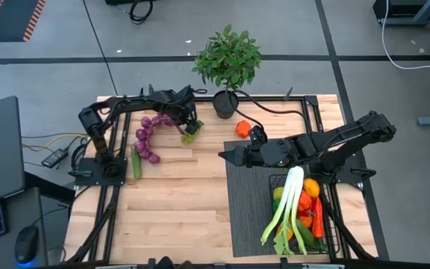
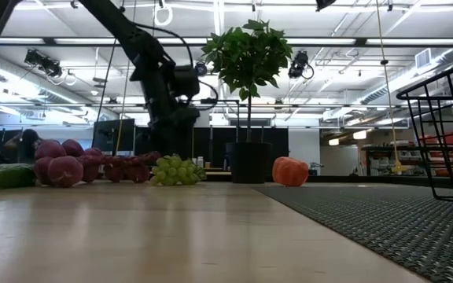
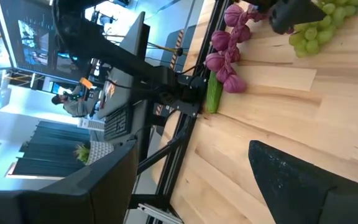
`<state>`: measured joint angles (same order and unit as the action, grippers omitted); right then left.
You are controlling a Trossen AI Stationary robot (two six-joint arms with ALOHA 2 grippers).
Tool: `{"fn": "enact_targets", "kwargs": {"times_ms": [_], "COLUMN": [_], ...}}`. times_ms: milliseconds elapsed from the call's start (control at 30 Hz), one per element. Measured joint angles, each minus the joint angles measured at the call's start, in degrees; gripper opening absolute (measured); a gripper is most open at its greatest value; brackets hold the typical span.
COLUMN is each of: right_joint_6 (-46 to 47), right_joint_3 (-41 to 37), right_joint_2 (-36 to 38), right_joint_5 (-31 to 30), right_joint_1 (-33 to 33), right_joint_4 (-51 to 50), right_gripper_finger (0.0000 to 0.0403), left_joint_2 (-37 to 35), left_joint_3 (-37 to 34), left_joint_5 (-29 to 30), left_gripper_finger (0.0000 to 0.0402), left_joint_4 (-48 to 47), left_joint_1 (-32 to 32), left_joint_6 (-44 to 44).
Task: Build produce basket
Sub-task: Put the grapes into the black wire basket
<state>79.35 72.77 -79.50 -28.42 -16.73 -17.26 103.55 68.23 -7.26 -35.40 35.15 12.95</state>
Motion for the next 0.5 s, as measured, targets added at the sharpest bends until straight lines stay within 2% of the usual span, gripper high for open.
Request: {"fn": "enact_targets", "kwargs": {"times_ms": [167,267,333,500], "right_joint_6": [0.02,-0.05,-0.04,0.10], "right_joint_3": [0.00,0.00,0.00,0.00], "right_joint_2": [0.00,0.00,0.00,0.00], "right_joint_5": [0.01,0.00,0.05,4.13], "right_joint_1": [-0.15,-0.13,-0.16,-0.48], "right_joint_4": [0.00,0.03,0.02,-0.52], "right_gripper_finger": [0.0309,0.0309,0.0309,0.0309], "left_joint_2": [4.43,6.37,6.37,5.23], "left_joint_3": [0.02,0.00,0.00,0.07], "left_joint_5": [-0.72,-4.05,-6.67,-8.11], "left_gripper_finger": [0.0296,0.0291,0.0285,0.0252], "left_joint_4": [0.63,0.93,1.03,0.85], "left_joint_1": [-1.22,-2.51,-3.52,-6.59], "left_joint_6": [5.00,7.39,7.46,7.43]}}
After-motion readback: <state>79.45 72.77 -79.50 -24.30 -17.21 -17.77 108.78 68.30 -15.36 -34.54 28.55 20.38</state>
